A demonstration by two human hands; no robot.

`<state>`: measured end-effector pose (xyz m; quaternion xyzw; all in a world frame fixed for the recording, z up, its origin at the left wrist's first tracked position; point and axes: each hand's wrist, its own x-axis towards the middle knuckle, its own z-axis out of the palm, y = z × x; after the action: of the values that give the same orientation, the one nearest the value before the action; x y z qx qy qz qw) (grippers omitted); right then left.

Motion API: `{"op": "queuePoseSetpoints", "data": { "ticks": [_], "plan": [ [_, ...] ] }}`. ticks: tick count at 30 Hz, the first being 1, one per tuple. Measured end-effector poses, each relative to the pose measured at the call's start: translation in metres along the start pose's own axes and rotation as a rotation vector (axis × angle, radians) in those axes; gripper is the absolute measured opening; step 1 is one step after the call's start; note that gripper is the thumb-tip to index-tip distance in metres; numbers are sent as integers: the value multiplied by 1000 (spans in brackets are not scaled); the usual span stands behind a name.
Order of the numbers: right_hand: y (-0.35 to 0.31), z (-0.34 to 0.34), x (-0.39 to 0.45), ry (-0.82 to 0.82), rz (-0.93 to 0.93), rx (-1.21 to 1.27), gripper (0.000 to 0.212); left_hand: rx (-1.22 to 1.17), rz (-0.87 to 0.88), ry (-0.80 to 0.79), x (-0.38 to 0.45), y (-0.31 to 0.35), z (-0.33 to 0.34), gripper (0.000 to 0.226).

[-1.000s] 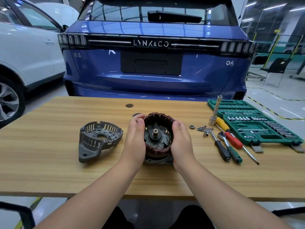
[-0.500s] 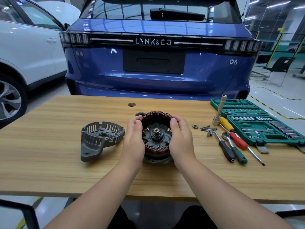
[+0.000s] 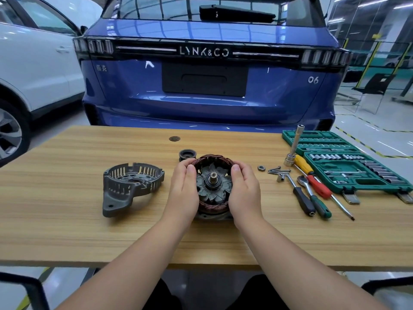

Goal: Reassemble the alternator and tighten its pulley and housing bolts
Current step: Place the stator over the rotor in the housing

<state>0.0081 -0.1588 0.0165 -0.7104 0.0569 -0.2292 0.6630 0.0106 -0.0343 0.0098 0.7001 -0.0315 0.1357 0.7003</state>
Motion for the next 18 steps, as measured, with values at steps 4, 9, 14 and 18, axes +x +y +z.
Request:
{"op": "queuePoseSetpoints", "data": {
  "ticks": [4, 9, 14, 18],
  "plan": [
    [2, -1, 1, 20, -19, -60, 43, 63, -4, 39, 3, 0, 1, 28],
    [5, -4, 5, 4, -7, -131, 27, 85, -86, 25, 10, -2, 0, 27],
    [6, -10, 11, -129, 254, -132, 69, 197, -269, -42, 23, -3, -19, 59],
    [-9, -16, 27, -317, 559, -76, 63, 203, -555, -270, 39, 15, -32, 59]
  ]
}}
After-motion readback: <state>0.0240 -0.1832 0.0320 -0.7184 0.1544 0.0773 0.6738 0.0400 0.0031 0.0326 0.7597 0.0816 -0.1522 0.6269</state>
